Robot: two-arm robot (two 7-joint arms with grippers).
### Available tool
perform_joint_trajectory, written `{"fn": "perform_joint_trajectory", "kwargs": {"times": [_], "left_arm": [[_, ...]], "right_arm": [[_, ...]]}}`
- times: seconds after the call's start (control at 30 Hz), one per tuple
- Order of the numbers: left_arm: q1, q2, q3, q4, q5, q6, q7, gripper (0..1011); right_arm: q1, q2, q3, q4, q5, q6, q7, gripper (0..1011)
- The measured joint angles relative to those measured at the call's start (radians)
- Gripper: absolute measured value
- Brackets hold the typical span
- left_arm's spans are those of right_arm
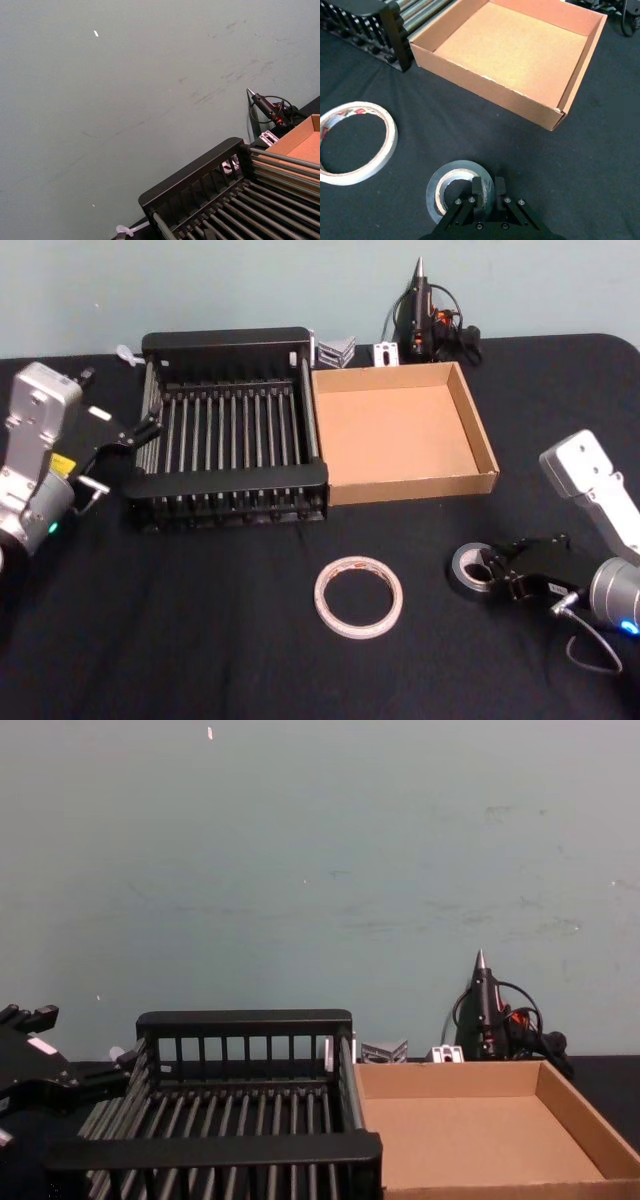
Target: Pick up the white tape and place it into the black box , Pick up the silver tape and place it into the brown box.
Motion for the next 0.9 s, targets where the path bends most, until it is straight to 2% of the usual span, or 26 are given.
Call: {"fn": "perform_joint_trajectory", "kwargs": {"times": [0.23,0.53,0.7,0.87,0.9], "left_arm": [[0.0,0.0,0.0,0.0,0.0,0.0,0.0,1001],[0.0,0.0,0.0,0.0,0.0,0.0,0.0,1001],[0.0,0.0,0.0,0.0,0.0,0.0,0.0,1001],[0.0,0.0,0.0,0.0,0.0,0.0,0.0,1001],[0.0,0.0,0.0,0.0,0.0,0.0,0.0,1001]], "right_arm": [[-0.015,0.001,0.029,-0.019,0.014,-0.037,0.034,152],[-0.013,0.02,0.074,-0.076,0.058,-0.072,0.065,151],[0.036,0.011,0.072,-0.071,0.062,-0.107,0.057,152],[0.102,-0.006,0.038,-0.036,0.044,-0.141,0.053,151],[0.131,-0.014,0.022,-0.021,0.034,-0.153,0.054,152]]}}
